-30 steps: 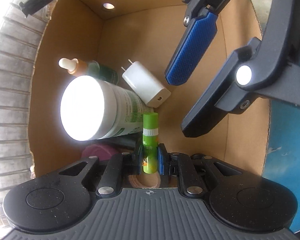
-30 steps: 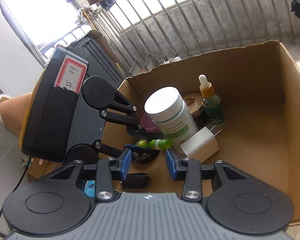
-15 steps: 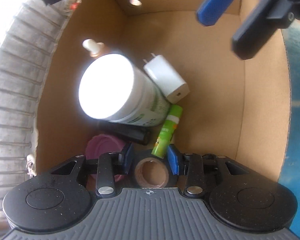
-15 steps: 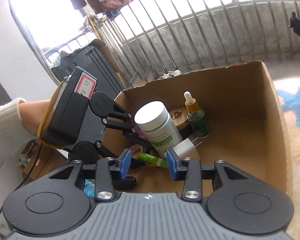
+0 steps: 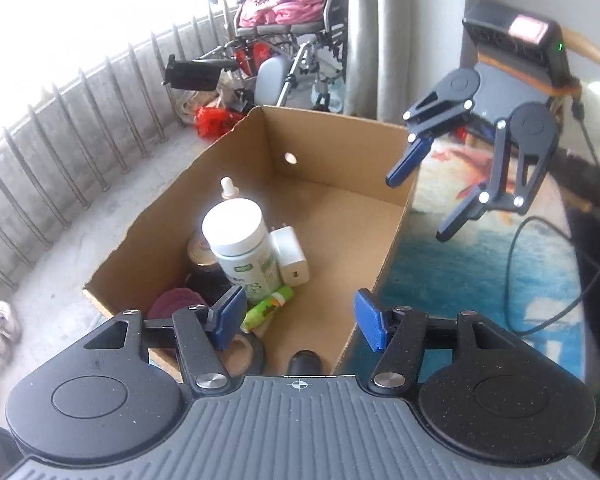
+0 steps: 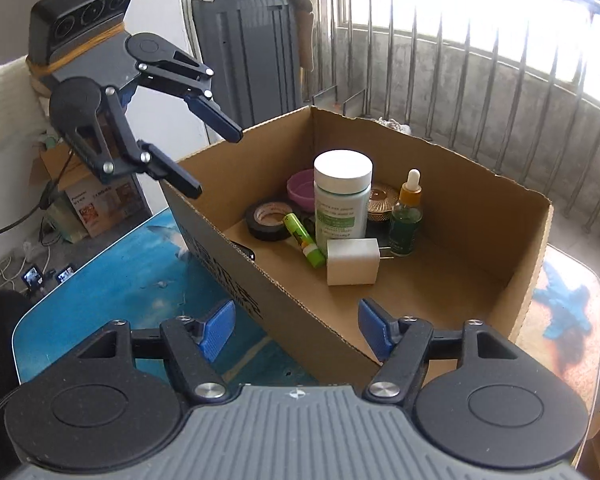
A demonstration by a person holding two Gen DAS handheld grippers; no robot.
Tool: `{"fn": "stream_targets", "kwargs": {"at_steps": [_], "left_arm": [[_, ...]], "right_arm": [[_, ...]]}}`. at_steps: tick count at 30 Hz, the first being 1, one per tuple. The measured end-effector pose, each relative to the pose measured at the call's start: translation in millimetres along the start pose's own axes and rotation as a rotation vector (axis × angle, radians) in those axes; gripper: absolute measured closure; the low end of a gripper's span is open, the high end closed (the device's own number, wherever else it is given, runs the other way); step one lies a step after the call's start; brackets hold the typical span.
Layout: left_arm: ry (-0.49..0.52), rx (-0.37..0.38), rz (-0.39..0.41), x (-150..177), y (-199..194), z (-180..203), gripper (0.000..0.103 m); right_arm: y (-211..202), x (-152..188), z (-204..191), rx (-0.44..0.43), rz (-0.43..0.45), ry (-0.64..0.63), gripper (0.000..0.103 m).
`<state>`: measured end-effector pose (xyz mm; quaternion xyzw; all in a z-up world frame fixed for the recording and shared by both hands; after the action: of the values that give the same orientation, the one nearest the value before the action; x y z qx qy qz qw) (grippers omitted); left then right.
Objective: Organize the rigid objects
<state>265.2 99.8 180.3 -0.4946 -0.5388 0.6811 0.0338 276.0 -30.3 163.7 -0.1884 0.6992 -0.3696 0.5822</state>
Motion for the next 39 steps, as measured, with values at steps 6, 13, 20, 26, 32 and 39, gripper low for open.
{"fn": "stream_targets", "kwargs": {"at_steps": [6, 13, 20, 26, 32, 39], "left_arm": [[0.057, 0.067, -0.189, 26, 51, 29, 0.041], [-0.019, 0.007, -0.281, 55, 65, 47, 0.079], [0.002, 0.032, -0.291, 93, 43, 98, 0.084], [-0.020, 0.071, -0.321, 128, 7, 160, 0.082], [-0.187, 0.149, -0.190, 125, -59, 181, 0.061], [-0.216, -0.024, -0.144, 95, -85, 128, 0.065]], "right_arm": [[16, 11, -21, 0.168, -0.078, -0.222, 0.024], [8, 9, 1, 0.164, -0.103, -0.070, 0.045], [-6, 21, 6, 0.082, -0.107, -0.046, 0.045], [-31, 53, -44, -0.027, -0.132, -0.052, 0.045], [-48, 81, -85, -0.023, -0.106, -0.035, 0.043], [-39, 81, -68, -0.030, -0.047, 0.067, 0.042]]}}
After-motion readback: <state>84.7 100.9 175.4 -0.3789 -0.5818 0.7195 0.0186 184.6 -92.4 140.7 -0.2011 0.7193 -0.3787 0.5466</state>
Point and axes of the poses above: each gripper's, at about its wrist camera, not at the fingertips, and y roughly the way its jaws point, z to its right, x to its underside, the point moved 8 cm from there along y, roughly the way its jaws point, and after that the axes turned 2 degrees about -z, right-handed, at the moved point
